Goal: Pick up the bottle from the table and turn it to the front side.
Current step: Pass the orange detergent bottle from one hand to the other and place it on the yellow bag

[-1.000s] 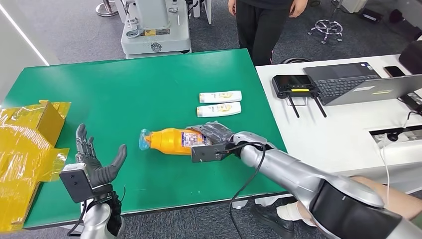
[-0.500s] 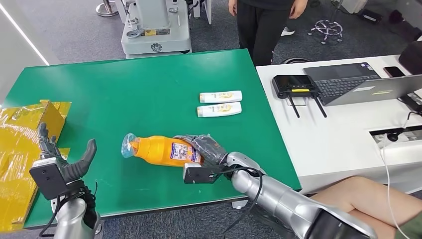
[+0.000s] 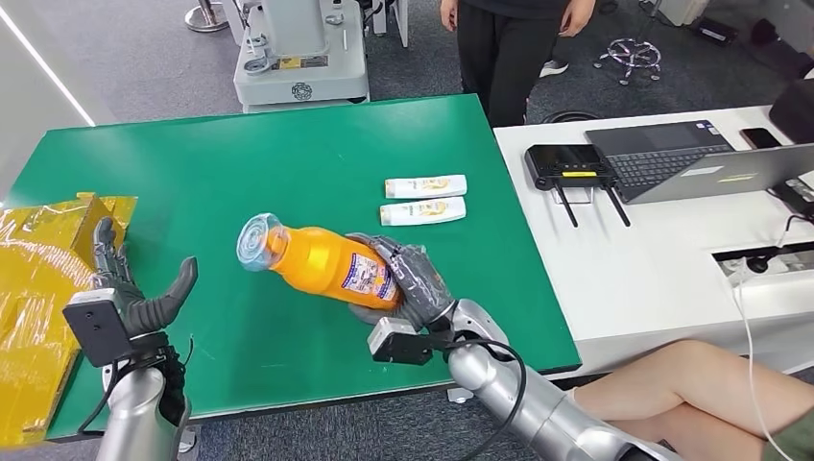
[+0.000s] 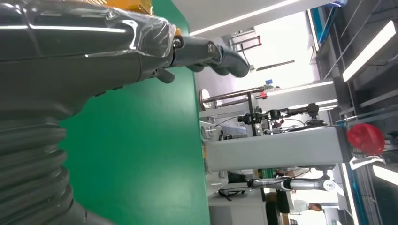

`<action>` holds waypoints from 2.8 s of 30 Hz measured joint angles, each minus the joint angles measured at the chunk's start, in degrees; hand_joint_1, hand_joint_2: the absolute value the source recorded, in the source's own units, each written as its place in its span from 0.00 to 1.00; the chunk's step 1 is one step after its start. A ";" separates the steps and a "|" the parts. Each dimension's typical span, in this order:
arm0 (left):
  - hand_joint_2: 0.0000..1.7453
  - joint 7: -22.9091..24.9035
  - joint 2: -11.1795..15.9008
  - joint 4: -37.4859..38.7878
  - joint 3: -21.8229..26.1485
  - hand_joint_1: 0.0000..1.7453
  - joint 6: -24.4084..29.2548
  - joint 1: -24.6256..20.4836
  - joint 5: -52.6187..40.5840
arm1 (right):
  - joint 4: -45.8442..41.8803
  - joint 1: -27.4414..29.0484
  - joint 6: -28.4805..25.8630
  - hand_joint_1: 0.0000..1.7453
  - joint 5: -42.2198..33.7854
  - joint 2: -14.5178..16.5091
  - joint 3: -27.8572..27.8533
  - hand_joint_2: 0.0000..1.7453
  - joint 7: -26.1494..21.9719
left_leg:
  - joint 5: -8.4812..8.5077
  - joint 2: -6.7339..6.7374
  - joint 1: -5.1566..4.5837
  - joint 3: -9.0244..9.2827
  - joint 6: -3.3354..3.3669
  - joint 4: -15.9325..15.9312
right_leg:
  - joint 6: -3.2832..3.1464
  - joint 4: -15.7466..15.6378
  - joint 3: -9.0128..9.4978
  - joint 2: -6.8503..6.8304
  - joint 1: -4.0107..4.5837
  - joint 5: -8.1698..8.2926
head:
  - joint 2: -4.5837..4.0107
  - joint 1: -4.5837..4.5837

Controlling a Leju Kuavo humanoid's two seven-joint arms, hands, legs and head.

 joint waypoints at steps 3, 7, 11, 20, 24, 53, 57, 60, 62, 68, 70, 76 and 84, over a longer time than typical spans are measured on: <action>1.00 0.62 -0.17 1.32 -1.50 0.00 -3.24 -0.72 -0.10 | -1.33 0.51 -1.20 1.00 -1.55 0.73 -2.26 1.00 -1.73 | 0.00 0.00 0.00 0.00 0.00 0.00 | 0.00 0.00 0.00 0.00 0.00 0.00 | 0.00 0.00; 1.00 0.92 -0.75 2.80 -3.68 0.00 -5.21 -1.44 -0.32 | -1.74 0.29 -1.71 1.00 -1.29 1.38 -4.17 1.00 -2.21 | 0.00 0.02 -0.01 0.00 0.00 0.00 | 0.00 0.00 0.00 0.02 0.00 0.00 | 0.00 0.01; 1.00 1.17 -1.03 3.38 -5.78 0.00 -8.39 -1.64 -0.74 | -0.30 -0.96 -1.57 1.00 0.72 1.55 -5.23 1.00 -1.34 | 0.00 0.00 -0.01 -0.01 0.00 0.01 | 0.00 0.00 0.00 0.01 -0.01 0.00 | 0.00 0.00; 1.00 2.22 -2.37 3.29 -10.03 0.00 -14.76 -1.67 -1.62 | 7.48 -5.24 8.72 1.00 -1.40 1.72 -8.88 1.00 -4.27 | 0.00 -0.02 -0.01 -0.01 0.00 0.02 | 0.00 0.00 0.01 0.00 -0.01 0.00 | 0.00 -0.01; 1.00 2.28 -3.27 3.31 -11.60 0.00 -15.94 -2.21 -2.16 | 11.18 -5.71 13.06 1.00 -3.25 2.22 -10.03 1.00 -6.87 | 0.00 -0.07 -0.01 -0.04 0.00 0.02 | 0.00 0.00 0.00 -0.05 -0.01 0.00 | 0.00 0.01; 1.00 4.05 -9.11 3.44 -14.80 0.00 -15.86 -3.32 1.40 | 20.29 -10.49 17.67 1.00 -2.15 12.69 -12.54 1.00 -10.73 | 0.00 -0.02 0.00 -0.05 0.00 0.01 | 0.00 0.01 -0.03 -0.01 0.00 0.00 | 0.00 0.01; 1.00 4.06 -9.46 3.44 -15.11 0.00 -15.62 -3.32 1.70 | 20.74 -10.83 17.69 1.00 -2.08 13.71 -12.71 1.00 -10.60 | 0.00 -0.03 0.00 -0.05 0.00 0.01 | 0.00 0.01 -0.03 -0.01 0.00 0.00 | 0.00 0.01; 1.00 4.10 -9.71 3.44 -15.34 0.00 -15.58 -3.32 1.63 | 21.06 -10.84 17.98 1.00 -2.04 14.21 -12.76 1.00 -10.58 | 0.00 -0.02 -0.01 -0.05 0.00 0.01 | 0.00 0.01 -0.04 -0.01 -0.01 0.00 | 0.00 0.01; 1.00 4.20 -9.87 3.45 -15.48 0.00 -15.55 -3.33 1.63 | 21.41 -10.85 18.52 1.00 -2.09 14.46 -12.76 1.00 -10.59 | 0.00 -0.02 -0.01 -0.05 0.00 0.01 | 0.00 0.01 -0.04 -0.01 -0.01 0.00 | 0.00 0.01; 1.00 4.29 -10.02 3.46 -15.68 0.00 -15.52 -3.34 1.66 | 22.48 -10.84 19.19 1.00 -2.13 15.05 -12.76 1.00 -10.65 | 0.00 -0.02 0.00 -0.05 0.00 0.01 | 0.00 0.01 -0.04 0.00 -0.01 0.00 | 0.00 0.00; 1.00 4.32 -10.09 3.46 -15.72 0.00 -15.51 -3.35 1.67 | 22.79 -10.83 19.40 1.00 -2.09 15.22 -12.75 1.00 -10.66 | 0.00 -0.02 0.00 -0.05 0.00 0.01 | 0.00 0.01 -0.04 -0.01 -0.01 0.00 | 0.00 0.00; 1.00 4.54 -10.41 3.47 -15.78 0.00 -15.47 -3.49 1.86 | 24.53 -10.64 20.59 1.00 -1.60 15.49 -12.75 1.00 -10.26 | 0.00 -0.02 0.00 -0.05 0.00 0.01 | 0.00 0.01 -0.05 -0.01 -0.01 0.00 | 0.00 0.00; 1.00 4.76 -10.41 4.27 -15.76 0.00 -15.46 -3.75 2.16 | 26.57 -9.20 22.98 1.00 0.73 15.12 -13.25 1.00 -8.66 | 0.00 -0.01 -0.01 -0.05 0.00 0.01 | 0.00 0.00 -0.07 0.00 -0.01 0.00 | 0.00 0.00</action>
